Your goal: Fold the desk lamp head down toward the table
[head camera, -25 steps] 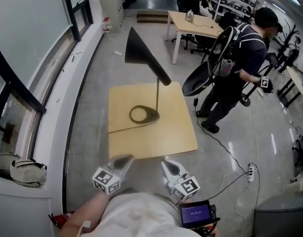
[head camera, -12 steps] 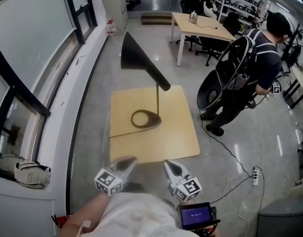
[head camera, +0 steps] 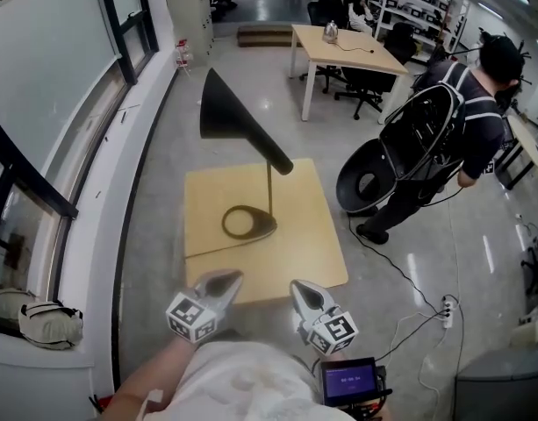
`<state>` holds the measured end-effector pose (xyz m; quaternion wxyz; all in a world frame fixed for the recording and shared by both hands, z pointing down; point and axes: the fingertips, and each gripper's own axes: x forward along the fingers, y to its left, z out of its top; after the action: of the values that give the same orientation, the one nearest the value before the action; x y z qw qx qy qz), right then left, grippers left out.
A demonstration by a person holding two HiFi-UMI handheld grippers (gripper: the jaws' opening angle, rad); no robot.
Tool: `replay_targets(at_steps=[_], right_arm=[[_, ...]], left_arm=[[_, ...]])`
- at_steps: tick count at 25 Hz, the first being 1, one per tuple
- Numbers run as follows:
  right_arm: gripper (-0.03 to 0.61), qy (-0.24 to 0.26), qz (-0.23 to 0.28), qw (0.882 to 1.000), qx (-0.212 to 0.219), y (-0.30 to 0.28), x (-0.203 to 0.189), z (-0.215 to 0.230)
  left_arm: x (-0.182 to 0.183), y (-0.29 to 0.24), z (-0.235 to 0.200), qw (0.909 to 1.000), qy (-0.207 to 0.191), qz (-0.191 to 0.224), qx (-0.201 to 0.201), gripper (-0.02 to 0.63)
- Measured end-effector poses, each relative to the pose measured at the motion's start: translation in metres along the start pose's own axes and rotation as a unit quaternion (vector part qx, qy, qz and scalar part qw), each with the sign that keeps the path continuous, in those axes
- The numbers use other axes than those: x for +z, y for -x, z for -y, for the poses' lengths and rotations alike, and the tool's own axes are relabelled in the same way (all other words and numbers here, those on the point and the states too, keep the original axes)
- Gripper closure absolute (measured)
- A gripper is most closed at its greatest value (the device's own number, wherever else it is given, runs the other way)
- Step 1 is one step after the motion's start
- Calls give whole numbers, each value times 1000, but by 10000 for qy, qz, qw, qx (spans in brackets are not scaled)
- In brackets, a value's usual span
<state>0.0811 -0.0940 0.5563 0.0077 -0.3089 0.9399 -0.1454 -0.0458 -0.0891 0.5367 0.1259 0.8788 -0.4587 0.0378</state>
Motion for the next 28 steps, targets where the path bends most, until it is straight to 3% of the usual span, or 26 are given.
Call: replay_targets(at_steps=[8,16,24,28], right_arm=[[566,158,-114,9998,18,-24,15,20],[566,425,-289,9987,5,-56,28,41],[566,692,-285,9972,21,-90,54,60],[566,951,-267,9951,16,-103,77,70]], left_arm=[[21,-23,-20,9995,-299,50,-14,597],[49,-34,-50,9970,-675,-117,359,597],[77,-44,-78,9970,-533,207,517,597],[97,-50,-84,9960,-655,388,467,597]])
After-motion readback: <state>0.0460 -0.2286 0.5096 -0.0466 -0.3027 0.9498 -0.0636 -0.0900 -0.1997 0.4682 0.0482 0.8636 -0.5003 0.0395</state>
